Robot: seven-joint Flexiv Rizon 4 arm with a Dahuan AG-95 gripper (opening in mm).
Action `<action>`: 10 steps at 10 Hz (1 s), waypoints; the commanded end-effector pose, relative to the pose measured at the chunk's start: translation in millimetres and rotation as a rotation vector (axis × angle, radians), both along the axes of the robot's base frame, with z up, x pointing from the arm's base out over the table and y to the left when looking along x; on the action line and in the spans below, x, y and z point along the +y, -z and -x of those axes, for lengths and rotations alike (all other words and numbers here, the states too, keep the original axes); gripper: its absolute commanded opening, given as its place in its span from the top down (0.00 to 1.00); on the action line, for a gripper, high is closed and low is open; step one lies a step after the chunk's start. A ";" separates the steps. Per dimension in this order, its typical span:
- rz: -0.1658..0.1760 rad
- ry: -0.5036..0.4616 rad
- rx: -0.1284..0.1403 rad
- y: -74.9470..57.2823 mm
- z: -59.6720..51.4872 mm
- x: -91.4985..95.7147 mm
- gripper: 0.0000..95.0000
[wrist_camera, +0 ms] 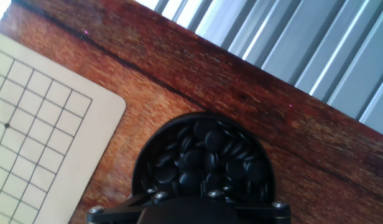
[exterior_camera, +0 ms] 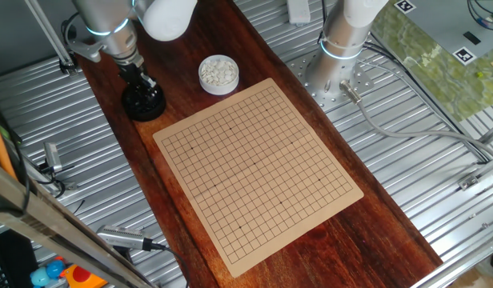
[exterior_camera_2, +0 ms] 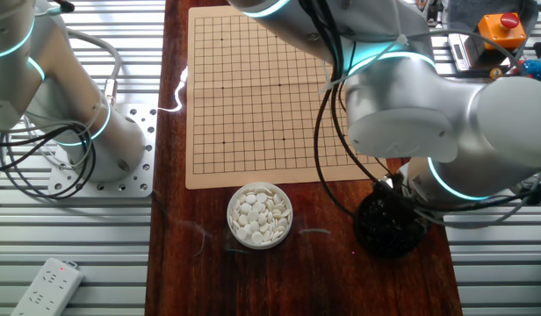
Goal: Play the first move as black on the 3-4 point in the upper right corner of the Go board
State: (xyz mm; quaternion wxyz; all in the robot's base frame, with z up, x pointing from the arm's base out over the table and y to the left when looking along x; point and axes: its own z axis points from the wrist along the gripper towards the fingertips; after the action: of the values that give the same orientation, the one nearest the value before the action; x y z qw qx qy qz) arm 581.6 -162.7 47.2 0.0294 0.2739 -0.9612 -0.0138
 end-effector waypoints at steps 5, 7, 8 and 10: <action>0.003 -0.005 -0.001 -0.2 -0.7 1.6 1.00; 0.003 -0.002 -0.002 0.5 -1.2 2.7 1.00; 0.003 -0.001 -0.003 0.5 -1.3 2.8 1.00; 0.006 0.002 -0.003 -1.2 -0.9 3.1 1.00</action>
State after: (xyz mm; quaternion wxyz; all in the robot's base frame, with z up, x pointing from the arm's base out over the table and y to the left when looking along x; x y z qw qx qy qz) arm 583.4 -159.7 48.3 0.0293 0.2727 -0.9616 -0.0106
